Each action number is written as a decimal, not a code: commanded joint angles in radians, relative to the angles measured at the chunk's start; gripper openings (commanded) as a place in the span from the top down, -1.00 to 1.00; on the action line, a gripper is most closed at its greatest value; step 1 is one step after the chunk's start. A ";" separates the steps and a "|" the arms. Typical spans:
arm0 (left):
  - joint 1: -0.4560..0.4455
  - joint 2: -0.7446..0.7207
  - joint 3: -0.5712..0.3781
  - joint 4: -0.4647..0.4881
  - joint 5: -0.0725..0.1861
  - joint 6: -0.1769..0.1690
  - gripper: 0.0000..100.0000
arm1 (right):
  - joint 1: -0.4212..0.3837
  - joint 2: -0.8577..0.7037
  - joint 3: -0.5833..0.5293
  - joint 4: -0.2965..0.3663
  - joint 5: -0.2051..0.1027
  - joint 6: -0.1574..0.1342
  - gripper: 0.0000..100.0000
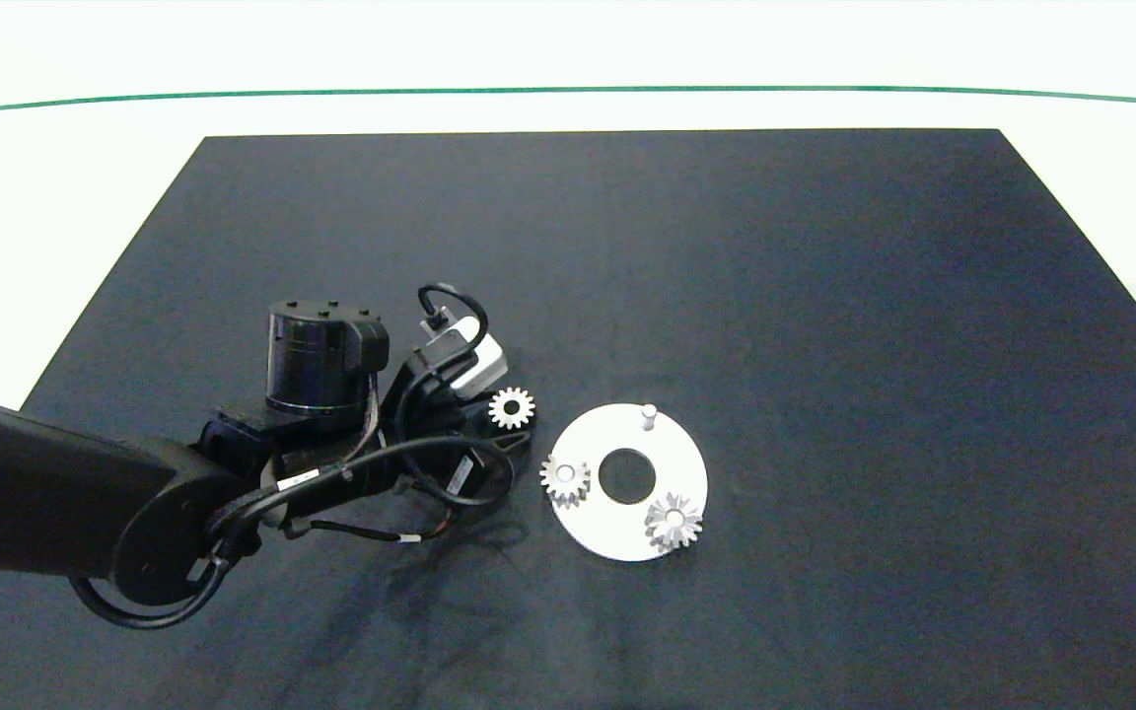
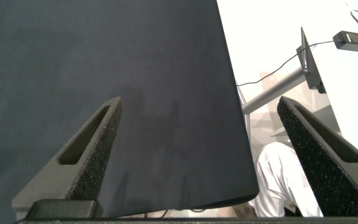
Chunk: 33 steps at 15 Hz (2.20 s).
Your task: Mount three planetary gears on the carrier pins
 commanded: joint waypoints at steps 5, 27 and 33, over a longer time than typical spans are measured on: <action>-0.008 0.005 -0.018 -0.003 -0.001 -0.009 0.30 | -0.002 0.000 0.001 0.003 -0.003 -0.002 -1.00; -0.004 0.000 -0.047 0.000 -0.001 -0.010 1.00 | -0.002 -0.002 0.010 0.003 -0.003 -0.002 -1.00; -0.054 -0.031 -0.087 0.030 0.000 -0.028 1.00 | -0.002 -0.002 0.010 0.003 -0.003 -0.002 -1.00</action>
